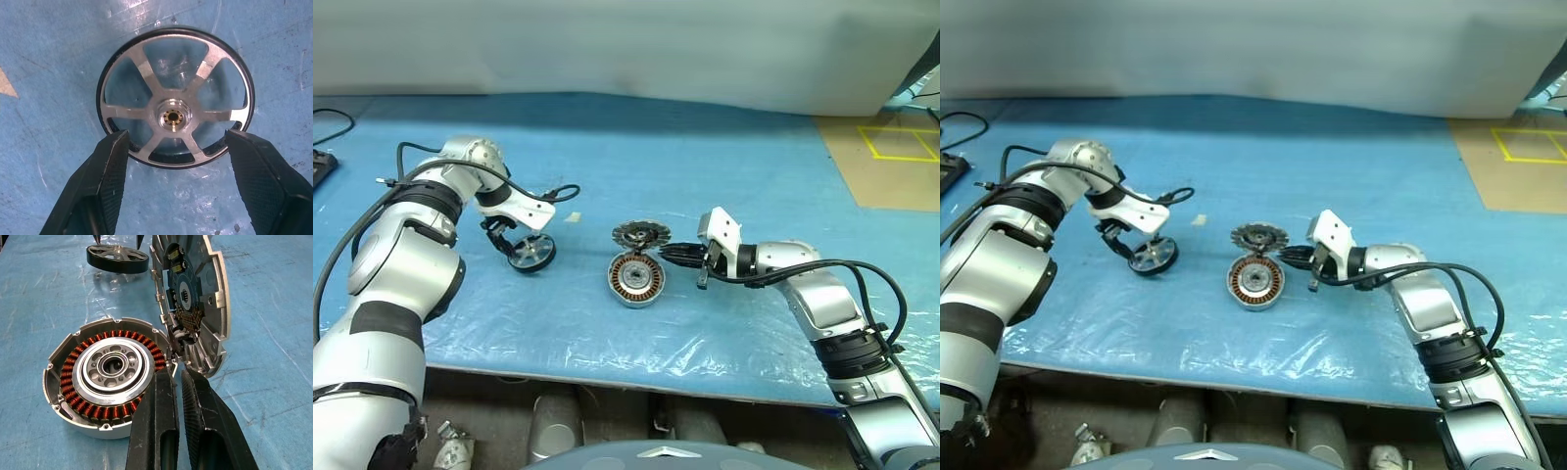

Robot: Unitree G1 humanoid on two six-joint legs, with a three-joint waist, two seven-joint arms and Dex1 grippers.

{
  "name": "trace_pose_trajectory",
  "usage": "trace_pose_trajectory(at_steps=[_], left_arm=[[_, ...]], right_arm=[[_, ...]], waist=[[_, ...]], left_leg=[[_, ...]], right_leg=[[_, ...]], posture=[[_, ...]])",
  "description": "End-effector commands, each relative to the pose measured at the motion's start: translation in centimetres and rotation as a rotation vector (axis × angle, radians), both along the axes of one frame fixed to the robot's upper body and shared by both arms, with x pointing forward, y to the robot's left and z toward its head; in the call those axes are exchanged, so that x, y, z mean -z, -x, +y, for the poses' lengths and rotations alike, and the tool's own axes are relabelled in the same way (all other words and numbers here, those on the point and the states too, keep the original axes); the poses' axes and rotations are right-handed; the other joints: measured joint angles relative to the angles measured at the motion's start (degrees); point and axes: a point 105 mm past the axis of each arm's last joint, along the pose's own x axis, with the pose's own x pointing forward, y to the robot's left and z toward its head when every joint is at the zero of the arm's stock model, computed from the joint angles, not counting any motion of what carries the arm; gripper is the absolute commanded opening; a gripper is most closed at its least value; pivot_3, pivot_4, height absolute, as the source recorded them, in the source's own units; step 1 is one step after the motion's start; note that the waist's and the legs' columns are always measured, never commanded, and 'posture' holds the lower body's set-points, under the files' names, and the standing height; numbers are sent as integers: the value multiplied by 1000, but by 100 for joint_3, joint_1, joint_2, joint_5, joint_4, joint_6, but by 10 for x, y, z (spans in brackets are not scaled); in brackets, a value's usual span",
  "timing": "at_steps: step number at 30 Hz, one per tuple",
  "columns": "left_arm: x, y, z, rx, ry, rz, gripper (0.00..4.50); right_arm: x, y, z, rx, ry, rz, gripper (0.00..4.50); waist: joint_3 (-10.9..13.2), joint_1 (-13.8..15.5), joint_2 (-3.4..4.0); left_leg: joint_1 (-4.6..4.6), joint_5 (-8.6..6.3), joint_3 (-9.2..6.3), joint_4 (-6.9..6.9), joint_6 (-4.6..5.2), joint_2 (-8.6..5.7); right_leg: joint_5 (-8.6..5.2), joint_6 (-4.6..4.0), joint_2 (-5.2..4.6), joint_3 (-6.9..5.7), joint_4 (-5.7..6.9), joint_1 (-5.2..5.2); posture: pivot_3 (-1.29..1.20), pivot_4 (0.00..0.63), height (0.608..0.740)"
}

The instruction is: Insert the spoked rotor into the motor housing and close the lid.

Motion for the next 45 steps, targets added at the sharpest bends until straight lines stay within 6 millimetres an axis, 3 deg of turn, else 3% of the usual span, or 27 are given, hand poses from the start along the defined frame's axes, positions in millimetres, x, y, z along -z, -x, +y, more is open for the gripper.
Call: trace_pose_trajectory(at_steps=[1,10,17,21,24,28,35,38,45], left_arm=[[-10,-2,6,-15,0,-26,3250],[11,4,-3,20,13,20,3250],[21,6,0,11,2,24,3250],[19,4,4,-9,5,6,2401],[18,1,2,-25,43,-25,1516],[19,2,1,-16,77,-36,1515],[20,4,-10,-30,259,-58,1515],[15,6,-24,-78,485,-78,1515],[22,30,-19,-135,676,-21,1515]], right_arm=[[-7,1,5,-31,-6,-34,216],[-9,-1,6,-33,-6,-46,216],[-10,1,5,-25,-14,-47,216],[-10,1,5,-23,-17,-44,216],[-9,0,6,-21,-18,-44,216],[-9,-1,8,-23,-22,-44,216],[-8,-4,2,19,-46,-29,216],[-11,-7,-10,74,-85,-18,216],[0,2,-26,107,-107,9,216]], waist=[[0,1,0],[2,-1,-3],[2,6,-4],[3,3,-5],[3,1,-4],[3,-2,-4],[2,7,-3],[1,27,0],[1,19,0]], left_leg=[[0,0,0,0,0,0],[-1,0,0,0,0,0],[1,0,0,0,0,-1],[0,0,0,0,0,-1],[1,0,0,-2,0,-1],[3,0,0,-2,0,-1],[3,0,0,-3,0,-2],[3,0,1,-3,-1,-4],[4,0,2,-9,-1,1]], right_leg=[[0,0,0,0,0,0],[0,0,0,0,0,0],[0,0,-2,0,0,0],[0,0,-1,0,0,0],[0,0,-1,0,0,0],[0,0,-1,0,0,0],[-1,-1,-4,0,0,1],[-1,-2,-8,0,0,0],[-3,-5,-7,-3,-2,0]], posture=[[0,150,740],[0,150,740],[0,150,740],[0,150,740],[0,150,740],[0,150,740],[0,150,740],[0,150,740],[0,150,740]])
